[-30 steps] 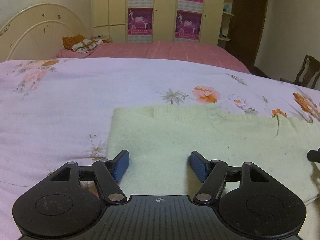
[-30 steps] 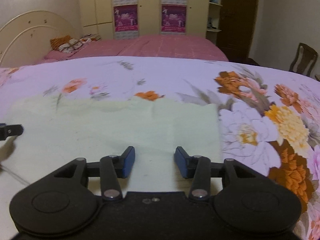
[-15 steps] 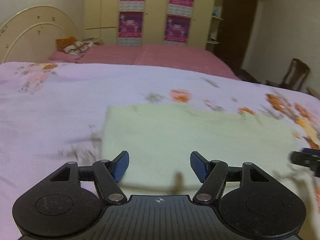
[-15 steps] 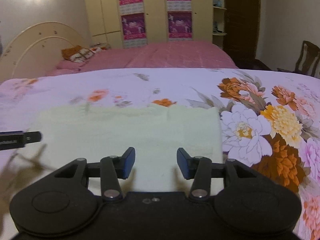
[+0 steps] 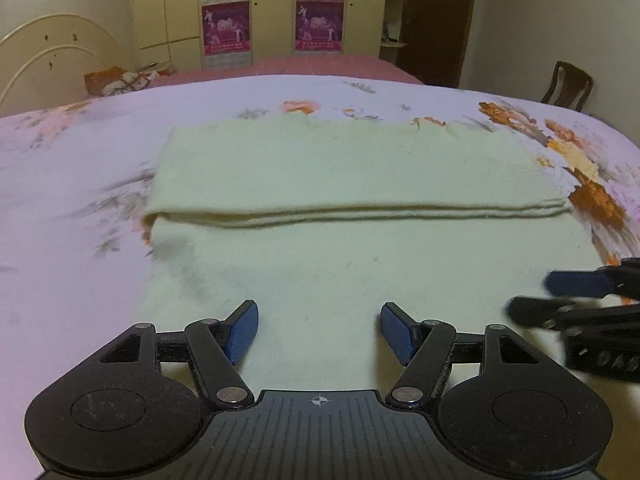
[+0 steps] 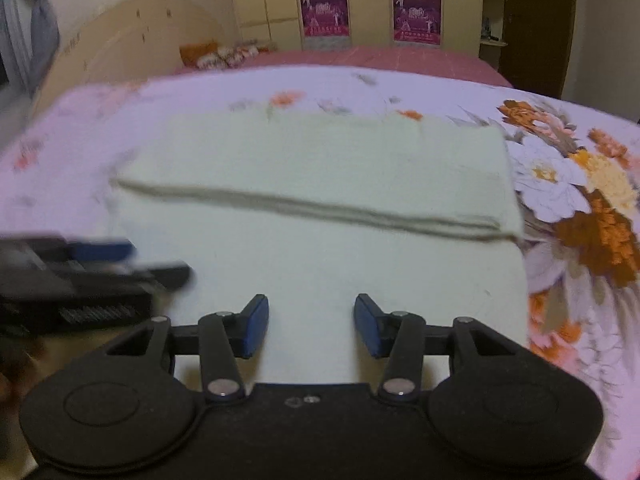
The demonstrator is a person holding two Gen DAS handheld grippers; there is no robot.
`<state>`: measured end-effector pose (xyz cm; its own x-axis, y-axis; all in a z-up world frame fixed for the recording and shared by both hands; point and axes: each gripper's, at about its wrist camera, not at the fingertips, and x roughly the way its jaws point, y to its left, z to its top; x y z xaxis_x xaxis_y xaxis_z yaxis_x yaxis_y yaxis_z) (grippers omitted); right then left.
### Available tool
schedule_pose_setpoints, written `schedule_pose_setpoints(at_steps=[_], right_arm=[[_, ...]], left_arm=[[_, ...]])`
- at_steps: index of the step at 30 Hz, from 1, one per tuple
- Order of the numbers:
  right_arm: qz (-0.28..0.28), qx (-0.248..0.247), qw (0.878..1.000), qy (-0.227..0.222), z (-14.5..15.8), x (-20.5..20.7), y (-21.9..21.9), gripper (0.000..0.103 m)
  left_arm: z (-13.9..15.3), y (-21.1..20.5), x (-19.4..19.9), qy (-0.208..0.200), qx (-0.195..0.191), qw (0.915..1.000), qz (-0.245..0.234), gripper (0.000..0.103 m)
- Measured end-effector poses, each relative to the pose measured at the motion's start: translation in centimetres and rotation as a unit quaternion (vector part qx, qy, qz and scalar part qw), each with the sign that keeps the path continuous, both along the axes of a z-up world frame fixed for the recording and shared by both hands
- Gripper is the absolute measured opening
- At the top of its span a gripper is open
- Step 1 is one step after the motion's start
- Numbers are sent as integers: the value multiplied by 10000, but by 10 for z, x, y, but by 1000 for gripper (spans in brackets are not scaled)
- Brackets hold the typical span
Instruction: Fold small clothes
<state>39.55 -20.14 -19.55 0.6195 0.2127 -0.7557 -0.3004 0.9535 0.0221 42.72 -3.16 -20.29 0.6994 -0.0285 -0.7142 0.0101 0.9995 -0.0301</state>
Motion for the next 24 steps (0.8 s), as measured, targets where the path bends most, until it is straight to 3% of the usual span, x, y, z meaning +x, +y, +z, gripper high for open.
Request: schedule_pose_setpoints(at_steps=[7,13,20,24], right_arm=[[-193,-176,9996,-67,2,-17,-38,48],[-190,99,9998,-31,11,-33,-46,48],[90,464,9989,-51,28,-72,-28,48],[156,467,9988,-15,27,-96,-12,43]], left_arm=[[0,18,-28,25,38,9995,316,68],[11,17,-54,53,-51,9986,522,68],[22,-3,-94,124,-276,9995,-2,68],[11,-10,-111,221,-168,9992,-273,68]])
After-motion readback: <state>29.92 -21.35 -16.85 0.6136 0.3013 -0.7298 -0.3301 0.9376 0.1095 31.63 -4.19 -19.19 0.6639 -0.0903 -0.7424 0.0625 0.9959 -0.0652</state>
